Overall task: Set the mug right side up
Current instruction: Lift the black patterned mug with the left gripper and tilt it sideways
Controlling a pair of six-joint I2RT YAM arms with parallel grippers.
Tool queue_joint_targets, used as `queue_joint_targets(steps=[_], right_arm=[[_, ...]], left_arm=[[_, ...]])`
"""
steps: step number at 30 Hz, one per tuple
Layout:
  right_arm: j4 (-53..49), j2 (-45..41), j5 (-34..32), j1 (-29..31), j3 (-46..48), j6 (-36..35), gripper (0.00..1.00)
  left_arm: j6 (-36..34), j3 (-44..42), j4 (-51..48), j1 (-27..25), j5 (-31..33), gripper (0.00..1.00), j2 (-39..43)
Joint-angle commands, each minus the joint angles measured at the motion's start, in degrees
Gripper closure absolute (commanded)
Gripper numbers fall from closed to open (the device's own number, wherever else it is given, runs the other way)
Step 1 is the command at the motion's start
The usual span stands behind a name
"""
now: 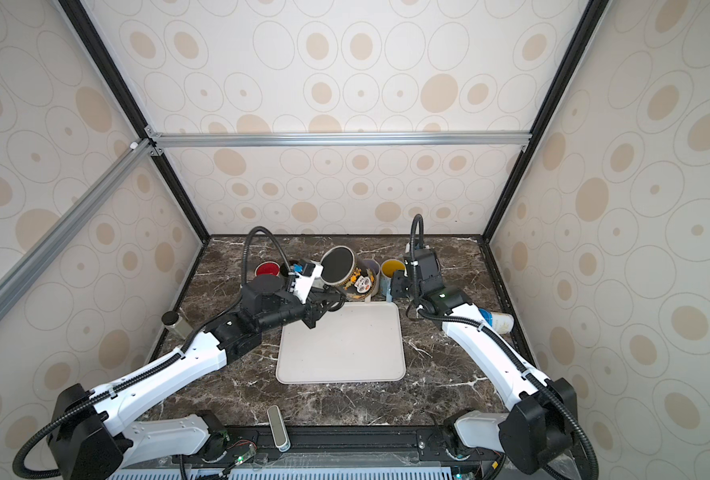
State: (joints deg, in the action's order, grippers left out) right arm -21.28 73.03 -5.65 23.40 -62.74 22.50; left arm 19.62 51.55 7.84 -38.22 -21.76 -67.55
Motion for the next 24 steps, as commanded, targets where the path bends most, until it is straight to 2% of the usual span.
queue_joint_targets(steps=[1,5,10,13,16,18,20,24], right_arm=[[2.81,-2.18,9.03,0.05,1.74,1.02,0.64],[10.36,-3.74,21.44,0.05,4.65,2.01,0.62],[25.78,-2.53,37.44,0.04,7.96,11.36,0.57],[35.89,-0.13,43.61,0.03,9.01,18.25,0.57],[43.37,2.94,49.32,0.09,8.82,22.92,0.59],[43.37,4.65,49.8,0.28,8.13,23.32,0.61],[43.6,6.11,49.28,0.38,7.89,23.8,0.62],[43.82,6.51,50.33,0.86,8.49,25.48,0.64]], left_arm=[[10.65,0.4,22.78,4.06,-10.19,1.0,4.55],[22.46,-2.81,37.31,8.91,-16.65,1.0,4.32],[34.49,-5.38,52.46,12.26,-21.03,1.0,1.75],[34.85,-5.57,52.01,12.51,-20.31,1.0,1.71],[32.31,-4.99,47.93,12.46,-19.68,1.0,2.15],[28.57,-4.64,41.83,12.33,-16.05,1.0,3.37],[26.24,-3.2,36.48,12.37,-16.17,1.0,3.33],[26.14,-2.69,34.57,11.52,-17.26,1.0,2.74]])
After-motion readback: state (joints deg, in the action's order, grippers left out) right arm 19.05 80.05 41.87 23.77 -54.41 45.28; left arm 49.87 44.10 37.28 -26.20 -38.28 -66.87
